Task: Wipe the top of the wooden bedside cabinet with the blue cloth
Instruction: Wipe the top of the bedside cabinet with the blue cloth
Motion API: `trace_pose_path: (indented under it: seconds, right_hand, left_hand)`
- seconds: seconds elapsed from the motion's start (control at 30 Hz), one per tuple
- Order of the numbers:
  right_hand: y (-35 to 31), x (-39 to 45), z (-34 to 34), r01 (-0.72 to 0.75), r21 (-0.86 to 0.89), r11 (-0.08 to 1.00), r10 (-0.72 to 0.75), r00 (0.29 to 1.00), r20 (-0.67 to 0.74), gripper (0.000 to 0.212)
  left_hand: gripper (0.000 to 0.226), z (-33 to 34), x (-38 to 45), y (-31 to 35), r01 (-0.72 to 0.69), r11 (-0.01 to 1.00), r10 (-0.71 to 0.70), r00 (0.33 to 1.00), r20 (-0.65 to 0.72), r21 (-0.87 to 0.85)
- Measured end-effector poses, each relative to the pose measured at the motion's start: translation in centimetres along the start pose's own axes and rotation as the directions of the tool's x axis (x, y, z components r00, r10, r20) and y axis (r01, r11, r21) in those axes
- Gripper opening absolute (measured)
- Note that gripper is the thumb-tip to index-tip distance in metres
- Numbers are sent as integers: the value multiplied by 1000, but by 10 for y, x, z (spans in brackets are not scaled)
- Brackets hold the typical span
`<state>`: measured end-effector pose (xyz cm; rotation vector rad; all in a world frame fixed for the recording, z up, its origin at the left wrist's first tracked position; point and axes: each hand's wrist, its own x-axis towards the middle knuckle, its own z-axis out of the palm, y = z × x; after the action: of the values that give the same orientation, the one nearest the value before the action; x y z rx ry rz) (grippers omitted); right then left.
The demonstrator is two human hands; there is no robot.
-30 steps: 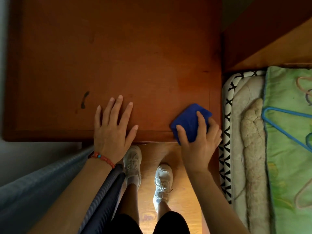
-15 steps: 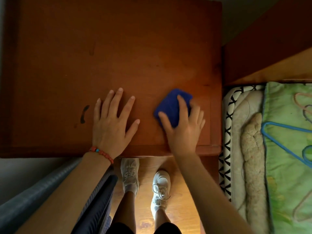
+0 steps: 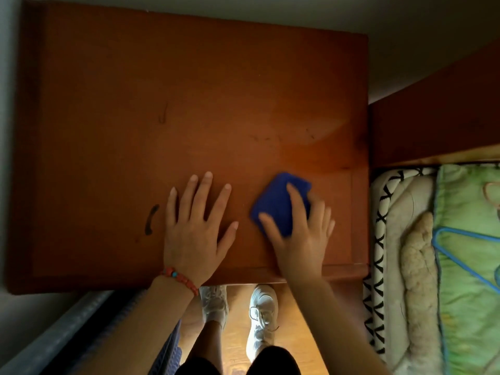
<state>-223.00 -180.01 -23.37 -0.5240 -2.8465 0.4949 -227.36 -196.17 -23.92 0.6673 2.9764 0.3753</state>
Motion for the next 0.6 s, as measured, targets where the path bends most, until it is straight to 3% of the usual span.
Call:
trace_pose_path:
  seconds: [0.1, 0.3, 0.5, 0.6]
  right_hand:
    - [1, 1, 3, 14, -8, 1000, -14, 1000, -6, 58]
    - [-20, 124, 29, -31, -3, 1000, 31, 998, -48, 64]
    - [-11, 62, 11, 36, -15, 999, -36, 999, 8, 61]
    - [-11, 81, 17, 50, -16, 999, -50, 999, -2, 60]
  left_hand:
    - [55, -1, 0, 0, -3, 1000, 3, 1000, 12, -7]
    - [54, -8, 23, -11, 18, 999, -17, 999, 30, -37]
    - [56, -14, 76, -26, 106, 994, -106, 994, -3, -3]
    - [56, -10, 85, -24, 94, 995, -94, 995, 10, 21]
